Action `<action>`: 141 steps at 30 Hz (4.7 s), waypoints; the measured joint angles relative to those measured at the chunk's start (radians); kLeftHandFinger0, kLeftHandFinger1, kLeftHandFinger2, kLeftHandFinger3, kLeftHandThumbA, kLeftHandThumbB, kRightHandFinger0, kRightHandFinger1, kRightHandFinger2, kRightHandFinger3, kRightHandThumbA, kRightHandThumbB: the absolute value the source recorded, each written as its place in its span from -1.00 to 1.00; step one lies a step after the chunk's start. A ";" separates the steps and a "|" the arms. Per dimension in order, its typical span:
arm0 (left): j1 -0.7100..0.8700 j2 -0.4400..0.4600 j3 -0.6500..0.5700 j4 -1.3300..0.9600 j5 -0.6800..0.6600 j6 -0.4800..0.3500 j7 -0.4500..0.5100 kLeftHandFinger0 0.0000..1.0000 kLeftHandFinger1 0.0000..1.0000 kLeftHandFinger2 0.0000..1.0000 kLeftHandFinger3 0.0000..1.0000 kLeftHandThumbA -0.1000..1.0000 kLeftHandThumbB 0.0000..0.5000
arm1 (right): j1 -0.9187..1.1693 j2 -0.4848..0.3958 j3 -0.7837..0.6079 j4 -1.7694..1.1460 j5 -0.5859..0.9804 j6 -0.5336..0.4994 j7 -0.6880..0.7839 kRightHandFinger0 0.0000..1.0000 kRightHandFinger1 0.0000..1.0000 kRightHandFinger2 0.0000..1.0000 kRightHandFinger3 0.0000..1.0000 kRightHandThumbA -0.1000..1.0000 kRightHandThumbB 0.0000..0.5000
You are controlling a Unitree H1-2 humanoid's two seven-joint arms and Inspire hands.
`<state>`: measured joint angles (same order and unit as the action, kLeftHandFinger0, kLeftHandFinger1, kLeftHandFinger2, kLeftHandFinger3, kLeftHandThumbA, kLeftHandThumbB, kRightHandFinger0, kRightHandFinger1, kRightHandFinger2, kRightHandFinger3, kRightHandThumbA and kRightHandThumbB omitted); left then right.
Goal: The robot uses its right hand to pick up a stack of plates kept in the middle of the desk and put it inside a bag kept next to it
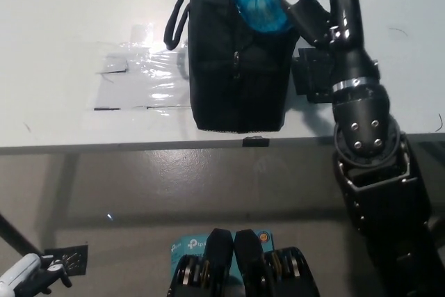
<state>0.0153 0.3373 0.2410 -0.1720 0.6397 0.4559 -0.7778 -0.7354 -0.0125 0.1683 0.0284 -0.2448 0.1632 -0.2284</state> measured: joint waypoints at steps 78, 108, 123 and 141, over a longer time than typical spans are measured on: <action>0.007 -0.024 0.005 -0.028 0.010 0.000 -0.010 0.53 0.68 0.87 1.00 0.42 -0.24 | -0.026 0.110 0.005 0.193 -0.451 0.218 0.114 1.00 1.00 1.00 1.00 0.63 0.67; 0.025 -0.025 0.008 -0.028 0.012 0.000 -0.011 0.60 0.75 0.95 1.00 0.53 -0.29 | 0.246 -0.144 -0.061 -0.427 -0.614 0.243 0.367 1.00 1.00 1.00 1.00 -0.34 -0.31; 0.036 -0.026 0.002 -0.016 0.012 0.000 -0.010 0.55 0.72 0.92 1.00 0.47 -0.27 | 0.608 -0.172 -0.277 -0.120 -0.301 0.026 0.348 0.31 0.55 0.72 0.76 -0.27 -0.18; 0.035 -0.021 -0.003 0.004 -0.011 0.000 0.014 0.69 0.69 0.86 1.00 0.43 -0.39 | 0.602 -0.144 -0.354 0.208 -0.068 -0.234 0.301 -0.16 0.01 0.22 0.33 -0.03 0.25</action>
<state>0.0507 0.3164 0.2378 -0.1675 0.6285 0.4559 -0.7642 -0.1334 -0.1566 -0.1857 0.2367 -0.3131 -0.0709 0.0731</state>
